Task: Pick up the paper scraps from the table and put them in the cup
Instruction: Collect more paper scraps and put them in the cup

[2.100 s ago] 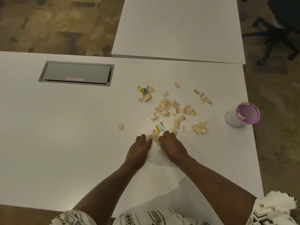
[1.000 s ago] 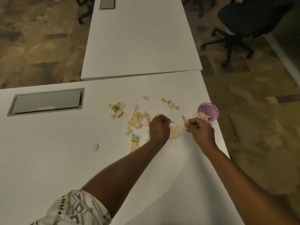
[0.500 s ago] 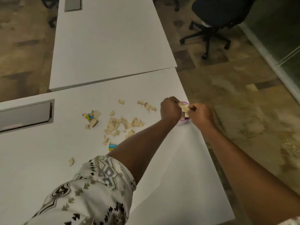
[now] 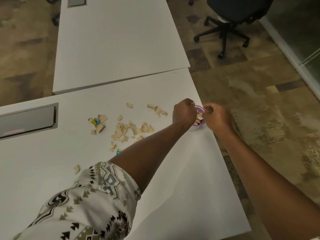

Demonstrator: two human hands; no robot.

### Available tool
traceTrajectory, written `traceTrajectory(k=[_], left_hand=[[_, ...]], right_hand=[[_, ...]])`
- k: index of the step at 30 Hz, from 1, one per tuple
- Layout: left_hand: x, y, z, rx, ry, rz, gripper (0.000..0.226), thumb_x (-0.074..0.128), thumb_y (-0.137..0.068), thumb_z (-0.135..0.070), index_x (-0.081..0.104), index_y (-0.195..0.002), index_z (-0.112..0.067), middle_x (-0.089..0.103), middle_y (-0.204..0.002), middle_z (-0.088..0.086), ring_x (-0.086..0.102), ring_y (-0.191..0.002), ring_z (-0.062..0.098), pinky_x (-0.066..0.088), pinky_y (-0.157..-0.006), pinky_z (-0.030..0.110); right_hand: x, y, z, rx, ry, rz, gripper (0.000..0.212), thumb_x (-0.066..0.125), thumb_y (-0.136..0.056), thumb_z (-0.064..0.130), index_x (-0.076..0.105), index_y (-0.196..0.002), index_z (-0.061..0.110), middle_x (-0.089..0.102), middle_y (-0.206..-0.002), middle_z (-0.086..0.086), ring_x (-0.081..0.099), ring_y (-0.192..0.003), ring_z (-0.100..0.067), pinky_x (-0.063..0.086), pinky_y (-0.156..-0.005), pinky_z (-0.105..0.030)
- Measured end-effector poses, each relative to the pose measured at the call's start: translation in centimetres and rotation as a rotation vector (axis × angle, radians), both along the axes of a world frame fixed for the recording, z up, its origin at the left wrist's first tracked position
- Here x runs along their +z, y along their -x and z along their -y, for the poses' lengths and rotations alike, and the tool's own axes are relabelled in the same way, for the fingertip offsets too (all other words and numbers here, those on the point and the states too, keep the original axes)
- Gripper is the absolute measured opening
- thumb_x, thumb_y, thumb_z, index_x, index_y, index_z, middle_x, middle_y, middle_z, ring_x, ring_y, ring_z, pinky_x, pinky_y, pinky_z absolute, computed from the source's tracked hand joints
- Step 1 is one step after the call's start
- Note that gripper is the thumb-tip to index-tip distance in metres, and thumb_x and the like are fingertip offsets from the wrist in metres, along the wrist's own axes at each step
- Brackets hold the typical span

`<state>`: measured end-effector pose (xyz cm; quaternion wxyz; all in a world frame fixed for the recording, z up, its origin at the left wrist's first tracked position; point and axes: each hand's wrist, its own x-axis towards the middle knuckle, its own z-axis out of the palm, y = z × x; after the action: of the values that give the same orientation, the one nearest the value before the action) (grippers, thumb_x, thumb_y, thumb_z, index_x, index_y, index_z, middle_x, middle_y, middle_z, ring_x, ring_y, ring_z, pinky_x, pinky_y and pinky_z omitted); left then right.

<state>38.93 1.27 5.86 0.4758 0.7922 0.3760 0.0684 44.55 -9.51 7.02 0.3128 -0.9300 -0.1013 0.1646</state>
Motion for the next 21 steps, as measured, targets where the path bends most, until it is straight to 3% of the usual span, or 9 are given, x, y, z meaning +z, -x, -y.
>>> traceTrajectory(k=[8, 12, 17, 21], left_hand=[[0.1, 6.4, -1.2, -0.014, -0.061, 0.104, 0.023, 0.053, -0.098, -0.029, 0.071, -0.105, -0.016, 0.072, -0.104, 0.002, 0.066, -0.093, 0.016, 0.053, -0.082, 0.03], [-2.2, 13.3, -2.4, 0.005, -0.082, 0.061, 0.021, 0.055, -0.098, -0.032, 0.069, -0.106, -0.018, 0.069, -0.107, 0.001, 0.064, -0.091, 0.013, 0.052, -0.081, 0.03], [-5.8, 23.6, -3.8, -0.038, -0.298, -0.081, 0.042, 0.055, -0.099, -0.038, 0.057, -0.132, -0.012, 0.056, -0.135, 0.006, 0.053, -0.124, 0.025, 0.046, -0.102, 0.037], [-8.9, 32.2, -4.6, -0.03, -0.454, -0.338, 0.077, 0.047, -0.097, -0.053, 0.024, -0.156, -0.008, 0.019, -0.164, 0.015, 0.02, -0.151, 0.034, 0.025, -0.122, 0.045]], right_hand=[[-0.3, 6.0, -0.5, 0.145, -0.142, 0.073, 0.016, 0.063, -0.092, 0.023, 0.072, -0.105, 0.02, 0.073, -0.097, 0.0, 0.063, -0.081, -0.015, 0.046, -0.071, -0.021], [-2.7, 10.5, -1.6, 0.269, -0.13, -0.033, 0.024, 0.068, -0.09, 0.023, 0.068, -0.114, 0.017, 0.071, -0.112, 0.0, 0.064, -0.093, -0.012, 0.046, -0.079, -0.019], [-5.6, 14.6, -3.3, 0.447, 0.002, -0.082, 0.05, 0.069, -0.088, 0.025, 0.053, -0.135, 0.014, 0.054, -0.139, -0.007, 0.053, -0.125, -0.024, 0.043, -0.102, -0.031], [-7.5, 16.5, -4.5, 0.5, 0.158, -0.123, 0.072, 0.063, -0.092, 0.035, 0.03, -0.152, 0.013, 0.023, -0.161, -0.013, 0.026, -0.147, -0.03, 0.033, -0.114, -0.039]])
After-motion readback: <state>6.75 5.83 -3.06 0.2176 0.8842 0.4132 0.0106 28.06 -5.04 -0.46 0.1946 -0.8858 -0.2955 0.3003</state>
